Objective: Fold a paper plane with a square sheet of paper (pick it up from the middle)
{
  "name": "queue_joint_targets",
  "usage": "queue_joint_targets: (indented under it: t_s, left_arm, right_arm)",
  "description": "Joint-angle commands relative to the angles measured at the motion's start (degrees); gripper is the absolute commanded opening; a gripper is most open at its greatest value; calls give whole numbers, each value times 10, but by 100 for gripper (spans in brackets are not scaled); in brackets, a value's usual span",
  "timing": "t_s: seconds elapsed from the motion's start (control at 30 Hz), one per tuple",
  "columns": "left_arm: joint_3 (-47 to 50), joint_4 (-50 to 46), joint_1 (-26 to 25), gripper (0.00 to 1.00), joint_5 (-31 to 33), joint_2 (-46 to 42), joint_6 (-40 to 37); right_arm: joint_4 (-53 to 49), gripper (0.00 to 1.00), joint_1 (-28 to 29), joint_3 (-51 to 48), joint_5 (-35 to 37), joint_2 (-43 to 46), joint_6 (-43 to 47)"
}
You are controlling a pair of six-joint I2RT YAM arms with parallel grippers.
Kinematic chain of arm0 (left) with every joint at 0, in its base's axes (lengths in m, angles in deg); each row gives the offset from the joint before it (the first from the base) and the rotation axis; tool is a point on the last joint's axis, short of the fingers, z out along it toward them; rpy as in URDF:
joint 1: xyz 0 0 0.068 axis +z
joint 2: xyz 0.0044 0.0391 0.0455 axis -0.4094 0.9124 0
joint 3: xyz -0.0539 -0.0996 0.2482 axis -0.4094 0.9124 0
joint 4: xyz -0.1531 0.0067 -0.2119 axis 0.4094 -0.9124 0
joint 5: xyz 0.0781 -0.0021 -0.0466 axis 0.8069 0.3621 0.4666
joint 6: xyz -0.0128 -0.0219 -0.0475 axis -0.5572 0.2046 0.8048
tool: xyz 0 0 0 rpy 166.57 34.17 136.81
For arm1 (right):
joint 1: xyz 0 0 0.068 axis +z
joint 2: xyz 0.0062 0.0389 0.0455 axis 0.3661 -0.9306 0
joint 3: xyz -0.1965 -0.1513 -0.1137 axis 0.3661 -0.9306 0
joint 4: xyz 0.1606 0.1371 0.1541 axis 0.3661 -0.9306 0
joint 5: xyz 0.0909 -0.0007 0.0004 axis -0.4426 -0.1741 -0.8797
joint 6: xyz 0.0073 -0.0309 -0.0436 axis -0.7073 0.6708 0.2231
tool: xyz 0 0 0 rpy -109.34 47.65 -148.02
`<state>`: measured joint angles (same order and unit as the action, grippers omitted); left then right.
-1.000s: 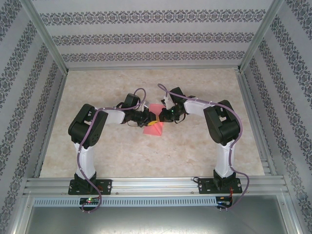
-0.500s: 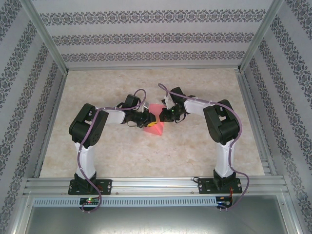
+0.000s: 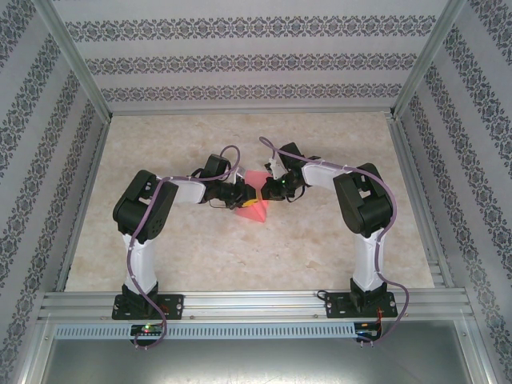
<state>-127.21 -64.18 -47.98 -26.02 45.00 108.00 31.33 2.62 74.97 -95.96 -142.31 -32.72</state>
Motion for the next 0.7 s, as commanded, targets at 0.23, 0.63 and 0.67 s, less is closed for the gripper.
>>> queue_joint_targets:
  t_s: [0.23,0.63,0.67]
  left_arm:
    - [6,20,-8,16,4,-8,6]
    - [38,59,-8,16,18,-52,6]
    - [39,64,-9,16,19,-52,8]
  right_arm:
    - [-5,8,-3,15,-25,-11,20]
    - [-16,8,-3,21,-9,-18,20]
    - [-15,8,-3,20,-9,-18,20]
